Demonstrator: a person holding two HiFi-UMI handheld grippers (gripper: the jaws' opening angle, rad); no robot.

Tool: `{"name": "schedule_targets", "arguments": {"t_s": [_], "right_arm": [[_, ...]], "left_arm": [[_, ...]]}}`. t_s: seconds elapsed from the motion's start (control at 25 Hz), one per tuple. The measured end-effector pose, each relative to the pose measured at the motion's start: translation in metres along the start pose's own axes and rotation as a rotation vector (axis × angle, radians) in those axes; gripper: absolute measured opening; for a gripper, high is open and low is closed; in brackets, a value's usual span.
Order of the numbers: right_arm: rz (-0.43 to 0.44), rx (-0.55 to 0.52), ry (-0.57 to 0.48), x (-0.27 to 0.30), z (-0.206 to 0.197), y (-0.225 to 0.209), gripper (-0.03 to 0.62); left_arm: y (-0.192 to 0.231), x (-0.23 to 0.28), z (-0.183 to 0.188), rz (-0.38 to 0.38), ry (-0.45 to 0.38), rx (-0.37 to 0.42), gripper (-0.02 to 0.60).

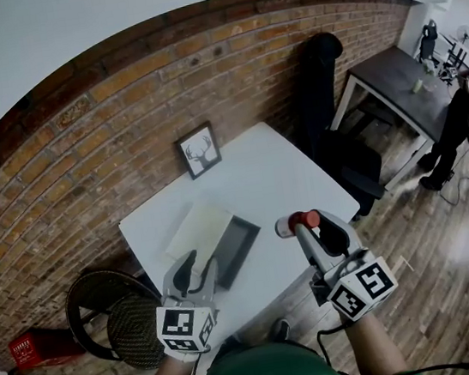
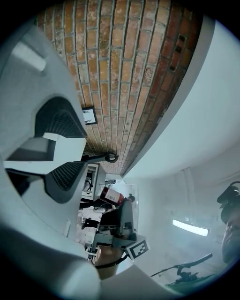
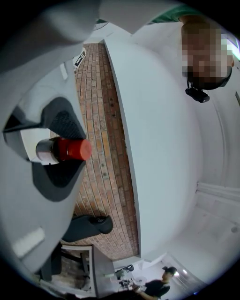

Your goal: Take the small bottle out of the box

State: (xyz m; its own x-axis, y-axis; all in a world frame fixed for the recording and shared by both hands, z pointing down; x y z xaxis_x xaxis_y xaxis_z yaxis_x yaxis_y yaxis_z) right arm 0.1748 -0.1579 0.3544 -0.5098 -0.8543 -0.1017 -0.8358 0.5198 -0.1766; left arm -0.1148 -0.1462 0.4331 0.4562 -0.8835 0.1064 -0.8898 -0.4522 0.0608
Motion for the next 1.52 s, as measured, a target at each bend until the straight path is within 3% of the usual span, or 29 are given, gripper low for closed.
{"name": "schedule_targets", "arguments": {"t_s": [1.52], "right_arm": [[0.028, -0.003, 0.003, 0.0020, -0.0036, 0.0021, 0.141]], "left_arm": [[-0.0001, 0.0010, -0.0074, 0.003, 0.015, -0.026, 0.164]]}}
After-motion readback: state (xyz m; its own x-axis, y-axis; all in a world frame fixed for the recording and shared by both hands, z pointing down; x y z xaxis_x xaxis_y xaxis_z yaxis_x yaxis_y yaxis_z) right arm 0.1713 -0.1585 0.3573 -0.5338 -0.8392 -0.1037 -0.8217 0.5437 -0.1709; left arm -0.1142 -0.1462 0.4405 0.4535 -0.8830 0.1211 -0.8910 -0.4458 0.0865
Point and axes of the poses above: the fingertips, and each gripper's own axes: x forward along the fingers, y to its left, z out of its top, the point moved 9 cm from there along -x, backward along the fingers, and after that the axes turned 5 degrees about -y, right-handed, at the moved point
